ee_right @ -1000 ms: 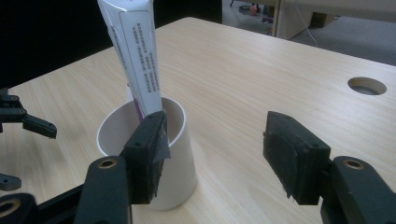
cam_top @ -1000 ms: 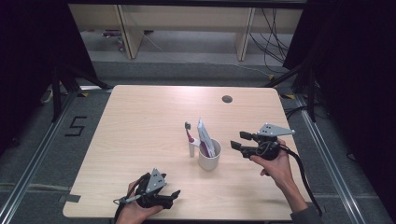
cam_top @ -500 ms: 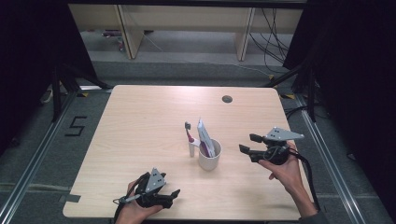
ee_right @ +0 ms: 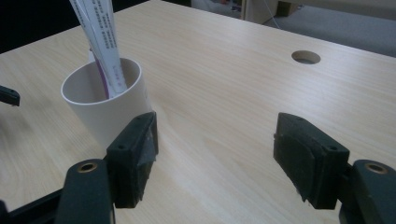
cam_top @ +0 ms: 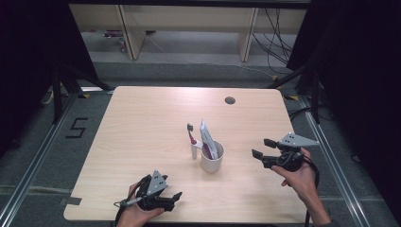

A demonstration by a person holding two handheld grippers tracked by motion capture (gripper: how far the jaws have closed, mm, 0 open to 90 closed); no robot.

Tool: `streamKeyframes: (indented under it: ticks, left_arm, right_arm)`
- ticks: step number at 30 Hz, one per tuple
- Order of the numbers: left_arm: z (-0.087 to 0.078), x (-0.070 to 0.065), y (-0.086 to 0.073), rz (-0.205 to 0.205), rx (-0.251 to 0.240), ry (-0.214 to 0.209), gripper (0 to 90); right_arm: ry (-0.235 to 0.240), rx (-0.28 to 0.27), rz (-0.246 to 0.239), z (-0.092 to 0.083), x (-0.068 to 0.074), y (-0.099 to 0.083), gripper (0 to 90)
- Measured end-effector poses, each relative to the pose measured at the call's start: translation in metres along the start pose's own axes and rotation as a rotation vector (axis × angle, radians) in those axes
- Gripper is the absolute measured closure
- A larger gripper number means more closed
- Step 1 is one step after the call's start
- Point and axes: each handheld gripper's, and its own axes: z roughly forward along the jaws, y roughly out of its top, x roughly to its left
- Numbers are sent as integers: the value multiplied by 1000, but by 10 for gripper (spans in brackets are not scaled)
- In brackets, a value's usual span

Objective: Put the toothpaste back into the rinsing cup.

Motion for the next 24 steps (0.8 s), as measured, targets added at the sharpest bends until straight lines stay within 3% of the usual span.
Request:
streamKeyframes:
  ticks: [2,3,4,5,9,13,24]
  left_arm:
    - [0,0,0,0,1,-5,229]
    - [0,0,0,-3,0,-4,229]
    - [0,1,-1,-5,-7,-7,229]
    - [0,1,-1,-5,-9,8,229]
    - [0,-1,1,-14,-13,2,229]
    - [1,0,0,7,6,2,229]
    - [1,0,-1,4,-8,1,229]
  right_arm:
    - [-1,2,-12,-2,-1,-2,311]
    - [0,4,14,-3,1,-3,306]
    - [-3,2,-15,-3,-1,-4,300]
    - [-1,-2,7,-5,0,-5,297]
    - [-14,13,-1,-9,-1,-10,279]
    - [-24,30,15,-13,-2,-19,259]
    - [-37,69,52,-21,-3,-41,241]
